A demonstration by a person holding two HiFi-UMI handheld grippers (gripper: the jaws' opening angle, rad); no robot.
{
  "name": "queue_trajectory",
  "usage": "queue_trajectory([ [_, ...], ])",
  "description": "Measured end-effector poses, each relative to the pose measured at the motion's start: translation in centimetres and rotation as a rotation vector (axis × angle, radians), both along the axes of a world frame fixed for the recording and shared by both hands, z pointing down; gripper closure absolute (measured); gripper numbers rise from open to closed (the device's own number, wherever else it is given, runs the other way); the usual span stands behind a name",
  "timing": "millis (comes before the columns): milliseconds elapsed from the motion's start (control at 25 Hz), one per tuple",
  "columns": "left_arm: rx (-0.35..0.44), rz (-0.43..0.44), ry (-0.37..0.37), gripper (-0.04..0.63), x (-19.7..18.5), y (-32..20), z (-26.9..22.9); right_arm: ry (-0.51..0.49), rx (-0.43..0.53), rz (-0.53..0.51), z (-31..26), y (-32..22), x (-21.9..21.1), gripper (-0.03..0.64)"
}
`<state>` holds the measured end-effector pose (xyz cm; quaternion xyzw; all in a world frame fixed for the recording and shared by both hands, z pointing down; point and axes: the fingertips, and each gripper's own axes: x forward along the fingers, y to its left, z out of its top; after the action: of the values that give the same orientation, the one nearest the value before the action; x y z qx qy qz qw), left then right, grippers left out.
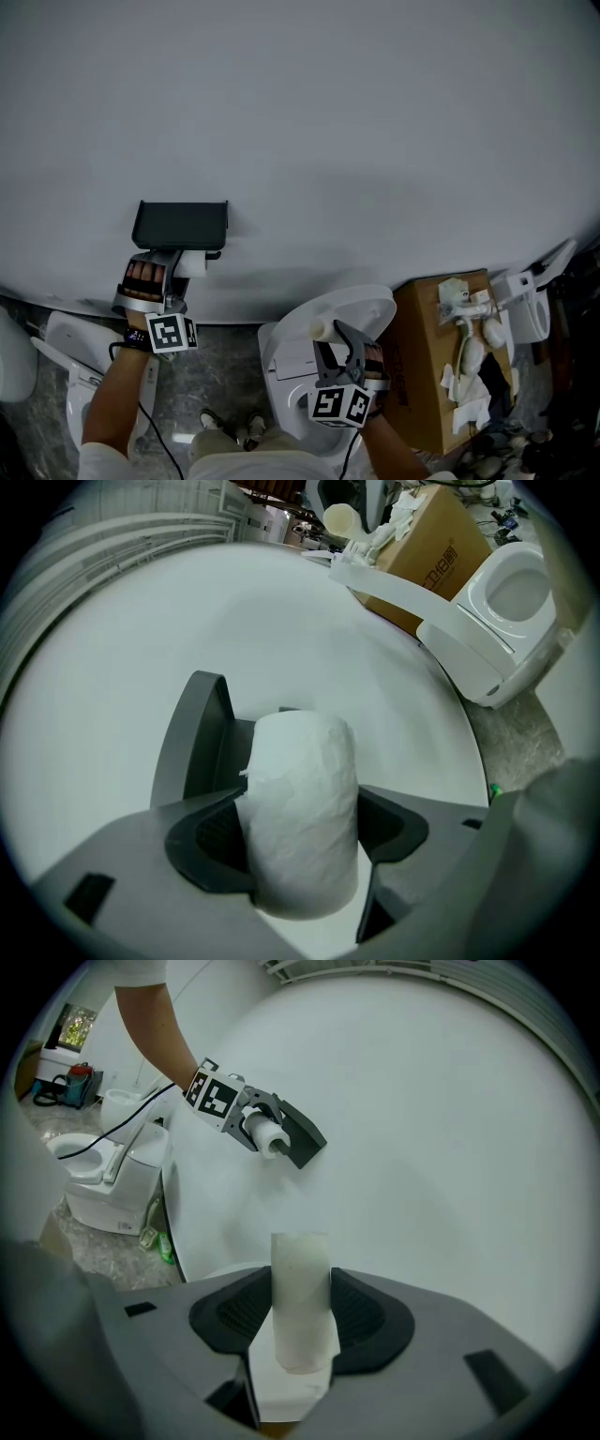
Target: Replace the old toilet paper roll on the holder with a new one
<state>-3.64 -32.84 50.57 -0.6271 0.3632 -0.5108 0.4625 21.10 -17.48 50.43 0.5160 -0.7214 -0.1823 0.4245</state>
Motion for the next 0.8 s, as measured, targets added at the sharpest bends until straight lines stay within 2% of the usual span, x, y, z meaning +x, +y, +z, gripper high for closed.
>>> queue_trajectory([
  [440,0.003,0.006,0.001,0.284,-1.1,0.1,0.0,0.011,0.007,0.019,-0.4,0.7,-0.3,0.425],
  [800,-0.031,0.031,0.055,0.279,-0.8,0.6,-0.2,0.005,0.016,0.06,-1.1,2.0,-0.7,0.425],
])
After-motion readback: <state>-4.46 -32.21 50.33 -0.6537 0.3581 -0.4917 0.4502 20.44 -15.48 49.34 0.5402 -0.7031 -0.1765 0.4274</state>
